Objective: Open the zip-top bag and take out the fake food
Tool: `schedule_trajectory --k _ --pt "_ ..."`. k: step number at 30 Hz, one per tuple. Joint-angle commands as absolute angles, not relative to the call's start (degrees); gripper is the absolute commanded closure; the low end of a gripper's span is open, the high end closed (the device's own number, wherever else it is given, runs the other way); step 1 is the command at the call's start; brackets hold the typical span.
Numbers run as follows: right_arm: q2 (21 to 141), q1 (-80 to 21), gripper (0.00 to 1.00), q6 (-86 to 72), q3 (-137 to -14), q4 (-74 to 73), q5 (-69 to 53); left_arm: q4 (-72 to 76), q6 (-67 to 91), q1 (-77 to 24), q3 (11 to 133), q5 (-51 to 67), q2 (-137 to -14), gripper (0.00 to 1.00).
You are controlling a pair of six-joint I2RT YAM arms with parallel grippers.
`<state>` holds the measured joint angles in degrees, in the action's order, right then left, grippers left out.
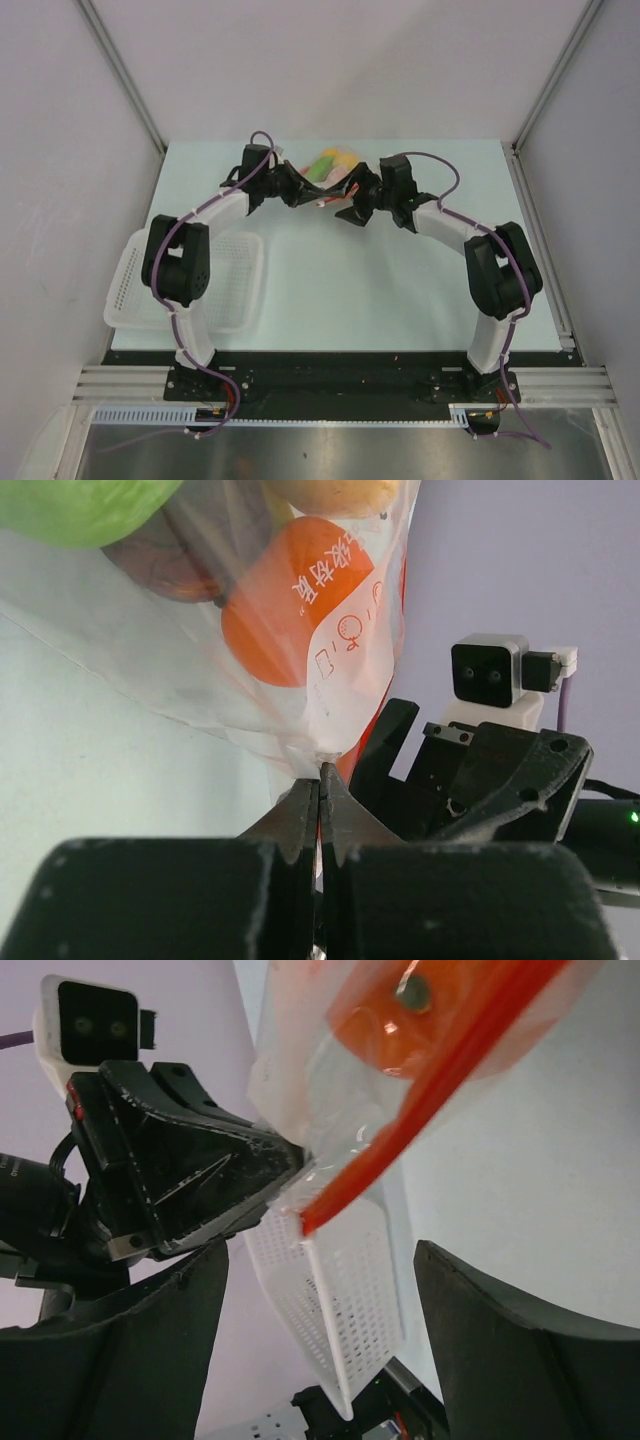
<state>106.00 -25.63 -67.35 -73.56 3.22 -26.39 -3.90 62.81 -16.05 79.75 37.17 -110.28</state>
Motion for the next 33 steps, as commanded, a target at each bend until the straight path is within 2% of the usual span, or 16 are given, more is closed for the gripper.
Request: schedule_trajectory --k 1,3,4,5,6,15,18,27,33 --pt "106.96 -27.24 0.30 -71.01 -73.30 9.31 -27.59 -1.32 66.09 -17.40 79.28 36.92 -107.93 1.00" --pt "107.58 -27.77 0.39 -72.59 -72.51 11.76 -28.47 -1.06 66.62 -17.67 79.28 36.65 -107.93 1.00" --pt "107.67 -27.95 0.50 -72.95 -72.16 12.30 -28.56 -0.88 66.88 -17.67 79.19 36.82 -107.93 1.00" --pt "107.93 -28.21 0.56 -73.38 -71.46 13.00 -28.83 -0.88 67.06 -17.67 79.28 36.83 -108.10 1.00" --pt "107.84 -28.47 0.59 -73.74 -71.11 13.88 -28.65 -0.79 67.23 -17.67 79.19 36.83 -108.19 1.00" --pt "108.72 -27.95 0.61 -73.39 -70.22 16.08 -28.65 -0.18 67.76 -17.75 79.01 37.62 -108.19 1.00" --pt "108.98 -27.42 0.73 -74.09 -70.14 17.40 -29.97 -0.26 67.76 -17.75 79.01 37.88 -108.10 1.00" --pt "109.34 -26.28 0.69 -74.00 -70.05 18.89 -30.85 -0.18 67.59 -18.02 78.23 38.23 -107.76 1.00" --pt "109.60 -26.19 0.71 -73.65 -69.96 19.51 -31.46 2.02 68.47 -18.02 76.99 38.94 -107.40 1.00"
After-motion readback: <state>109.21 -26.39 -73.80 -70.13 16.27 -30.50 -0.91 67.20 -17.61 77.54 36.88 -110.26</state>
